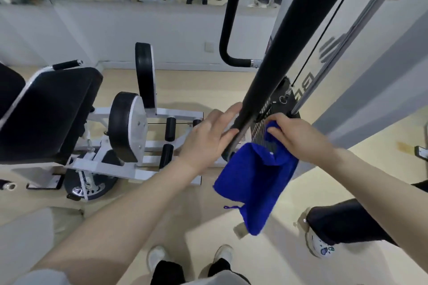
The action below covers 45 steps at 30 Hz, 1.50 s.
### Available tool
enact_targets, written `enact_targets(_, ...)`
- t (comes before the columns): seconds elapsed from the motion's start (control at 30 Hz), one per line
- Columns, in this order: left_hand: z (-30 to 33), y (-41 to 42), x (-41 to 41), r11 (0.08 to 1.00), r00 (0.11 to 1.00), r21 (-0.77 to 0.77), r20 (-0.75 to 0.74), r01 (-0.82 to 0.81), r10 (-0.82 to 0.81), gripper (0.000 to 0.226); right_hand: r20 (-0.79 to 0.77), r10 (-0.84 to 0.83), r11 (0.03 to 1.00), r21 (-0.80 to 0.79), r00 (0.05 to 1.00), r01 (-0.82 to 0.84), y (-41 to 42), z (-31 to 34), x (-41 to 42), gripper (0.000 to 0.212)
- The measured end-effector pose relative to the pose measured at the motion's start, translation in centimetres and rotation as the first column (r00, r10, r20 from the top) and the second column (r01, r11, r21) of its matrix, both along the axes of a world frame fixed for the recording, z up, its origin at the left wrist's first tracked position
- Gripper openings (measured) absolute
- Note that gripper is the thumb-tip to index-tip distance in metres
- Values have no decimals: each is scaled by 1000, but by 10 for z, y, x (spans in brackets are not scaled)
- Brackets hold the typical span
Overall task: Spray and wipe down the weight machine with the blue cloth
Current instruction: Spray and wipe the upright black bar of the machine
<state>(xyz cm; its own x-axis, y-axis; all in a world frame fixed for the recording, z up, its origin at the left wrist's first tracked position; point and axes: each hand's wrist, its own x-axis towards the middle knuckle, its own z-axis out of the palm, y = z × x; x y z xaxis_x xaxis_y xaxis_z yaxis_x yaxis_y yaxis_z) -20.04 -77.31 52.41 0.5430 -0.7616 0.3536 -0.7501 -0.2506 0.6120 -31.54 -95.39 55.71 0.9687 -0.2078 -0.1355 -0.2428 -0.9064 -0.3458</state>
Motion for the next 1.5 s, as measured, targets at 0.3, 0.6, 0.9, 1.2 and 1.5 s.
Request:
enact_targets(0.3, 19, -22, -13, 995, 994, -3, -27, -103, 102, 38, 368, -456, 857, 428, 810, 288, -3, 5, 23, 21)
enact_targets(0.6, 18, -35, -18, 970, 944, 35, -223, -241, 243, 42, 217, -839, 321, 938, 499, 133, 15, 30, 38, 15)
enact_targets(0.9, 19, -38, -15, 969, 874, -27, -438, -246, 210, 61, -277, -731, 97, 862, 624, 498, 45, -17, 38, 7)
enact_targets(1.2, 18, -40, -9, 967, 893, -121, -424, -223, 152, 42, 24, -831, 188, 952, 556, 241, 23, 30, 60, 9)
enact_targets(1.5, 34, -45, -2, 968, 901, -164, -421, -190, 105, 42, 516, -736, 595, 802, 438, 54, 23, 62, 41, 13)
